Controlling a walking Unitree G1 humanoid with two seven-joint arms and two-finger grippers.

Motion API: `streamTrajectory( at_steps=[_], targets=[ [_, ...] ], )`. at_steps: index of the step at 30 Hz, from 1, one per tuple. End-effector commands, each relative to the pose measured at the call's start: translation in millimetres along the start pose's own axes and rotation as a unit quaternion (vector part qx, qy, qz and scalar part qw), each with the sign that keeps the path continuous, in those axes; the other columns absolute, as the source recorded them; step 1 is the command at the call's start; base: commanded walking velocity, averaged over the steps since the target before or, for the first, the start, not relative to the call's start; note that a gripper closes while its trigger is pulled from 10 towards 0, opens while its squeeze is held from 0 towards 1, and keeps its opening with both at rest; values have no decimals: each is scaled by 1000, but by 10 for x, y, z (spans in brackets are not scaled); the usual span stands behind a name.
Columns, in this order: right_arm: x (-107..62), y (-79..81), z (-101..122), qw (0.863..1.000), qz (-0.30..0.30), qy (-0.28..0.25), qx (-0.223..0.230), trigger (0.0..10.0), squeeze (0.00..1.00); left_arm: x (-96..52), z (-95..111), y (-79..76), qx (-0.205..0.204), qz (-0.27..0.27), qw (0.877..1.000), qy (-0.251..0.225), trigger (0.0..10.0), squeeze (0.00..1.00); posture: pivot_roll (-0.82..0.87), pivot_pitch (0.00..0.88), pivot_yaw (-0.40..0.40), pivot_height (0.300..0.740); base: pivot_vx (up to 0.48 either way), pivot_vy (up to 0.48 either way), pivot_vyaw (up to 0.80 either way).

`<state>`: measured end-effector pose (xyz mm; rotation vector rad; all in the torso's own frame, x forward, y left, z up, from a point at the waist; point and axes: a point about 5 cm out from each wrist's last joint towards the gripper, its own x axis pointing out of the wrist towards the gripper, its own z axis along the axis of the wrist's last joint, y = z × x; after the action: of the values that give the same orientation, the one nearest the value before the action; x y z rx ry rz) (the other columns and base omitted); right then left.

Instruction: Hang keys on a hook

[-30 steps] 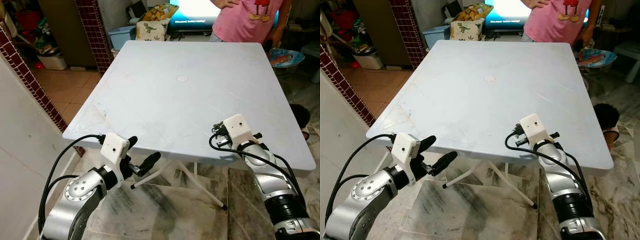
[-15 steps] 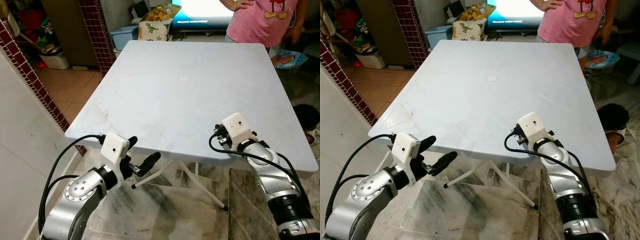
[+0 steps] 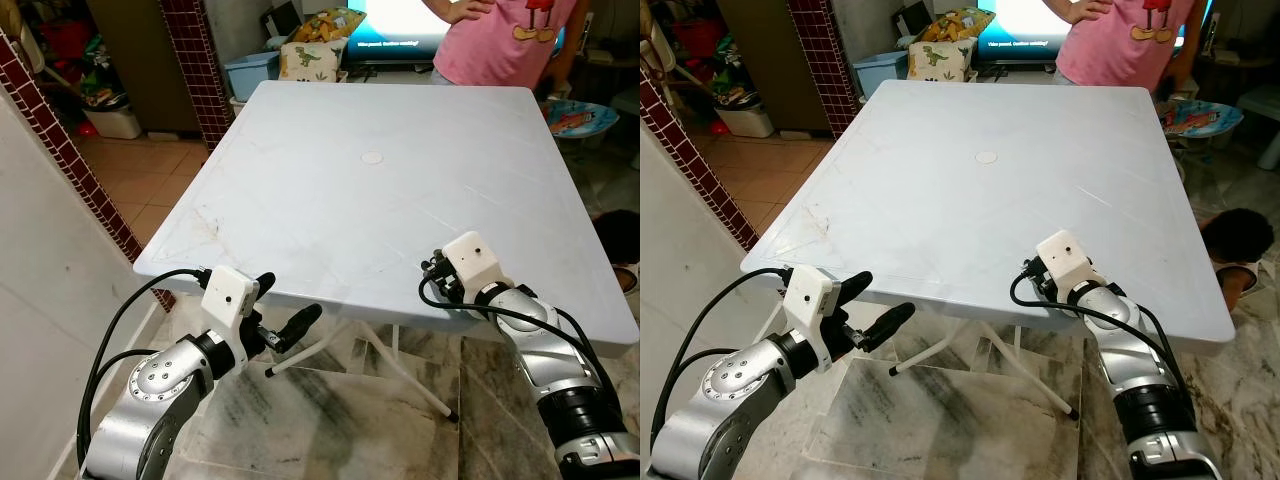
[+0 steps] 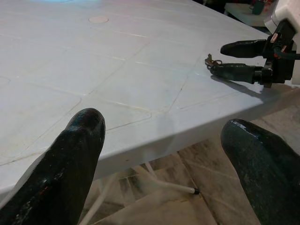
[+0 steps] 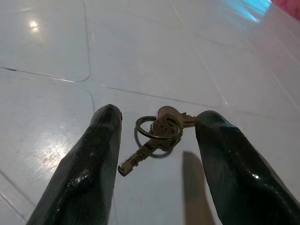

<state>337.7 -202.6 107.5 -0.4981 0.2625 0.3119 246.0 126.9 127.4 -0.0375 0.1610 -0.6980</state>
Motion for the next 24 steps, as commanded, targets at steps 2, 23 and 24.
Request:
streamTrajectory(
  at_steps=[2,23,24],
  targets=[
    [42,-28,48,1000,3,-7,4,10000,0,-14,14,31,8,1,1000,3,10000,0,72,45,98,740,0,0,0],
    [104,-29,-76,998,-7,3,55,0,0,-27,20,28,13,-4,1000,5,10000,0,81,39,105,740,0,0,0],
    [105,-27,-76,998,-8,3,56,0,0,-27,21,28,13,-4,1000,5,10000,0,81,39,105,740,0,0,0]
  ],
)
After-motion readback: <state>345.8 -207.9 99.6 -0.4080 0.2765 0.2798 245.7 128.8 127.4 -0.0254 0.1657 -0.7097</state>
